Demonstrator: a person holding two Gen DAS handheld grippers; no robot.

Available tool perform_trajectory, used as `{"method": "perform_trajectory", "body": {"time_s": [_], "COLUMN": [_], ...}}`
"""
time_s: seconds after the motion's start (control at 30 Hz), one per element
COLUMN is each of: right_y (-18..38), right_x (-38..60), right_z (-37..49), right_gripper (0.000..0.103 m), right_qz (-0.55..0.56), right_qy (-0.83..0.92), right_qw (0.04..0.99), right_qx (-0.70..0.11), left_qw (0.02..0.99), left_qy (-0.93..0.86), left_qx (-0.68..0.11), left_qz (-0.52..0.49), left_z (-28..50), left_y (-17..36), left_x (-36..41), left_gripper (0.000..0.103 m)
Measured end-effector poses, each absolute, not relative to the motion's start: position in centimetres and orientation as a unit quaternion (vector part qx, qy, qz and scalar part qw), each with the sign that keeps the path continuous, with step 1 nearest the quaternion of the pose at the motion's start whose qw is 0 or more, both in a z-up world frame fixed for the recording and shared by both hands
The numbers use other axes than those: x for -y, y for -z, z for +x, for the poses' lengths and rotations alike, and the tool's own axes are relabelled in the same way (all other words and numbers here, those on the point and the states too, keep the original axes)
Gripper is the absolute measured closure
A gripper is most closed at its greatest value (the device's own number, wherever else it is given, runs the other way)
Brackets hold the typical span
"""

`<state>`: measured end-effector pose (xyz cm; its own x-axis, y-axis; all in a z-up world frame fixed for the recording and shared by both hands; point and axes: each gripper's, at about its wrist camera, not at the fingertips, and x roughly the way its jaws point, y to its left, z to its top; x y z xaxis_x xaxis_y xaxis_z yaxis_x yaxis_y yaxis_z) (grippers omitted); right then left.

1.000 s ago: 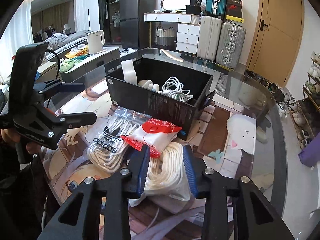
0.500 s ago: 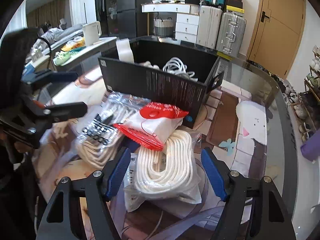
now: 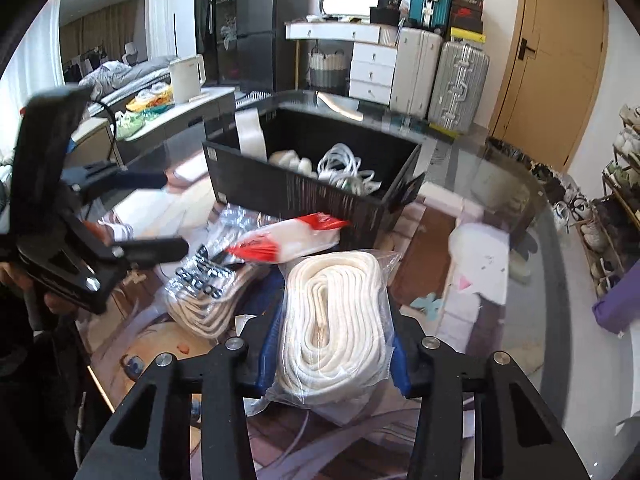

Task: Organize soft objects
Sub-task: 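Grasp the clear Adidas shoelace bag with the left gripper while the right gripper holds the rope bag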

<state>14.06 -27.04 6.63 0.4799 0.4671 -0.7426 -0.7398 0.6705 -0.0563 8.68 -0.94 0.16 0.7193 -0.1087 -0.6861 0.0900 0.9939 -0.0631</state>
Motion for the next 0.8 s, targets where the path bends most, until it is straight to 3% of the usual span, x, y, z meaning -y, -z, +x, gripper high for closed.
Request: {"method": "perform_trajectory", "body": {"time_s": [0.8], "right_y": [-9.3], "right_x": [28.0], "right_z": [13.4], "right_gripper": [0.058], "right_qz": [-0.161], "right_qy": [-0.353], "right_qw": [0.861], "right_qx": [-0.328], "left_qw": [0.905], "left_qy": [0.050], "left_qx": [-0.423], "left_qz": [0.006], "left_z": [10.8], "left_y": [1.9], "left_x": [5.0], "left_gripper": [0.000]}}
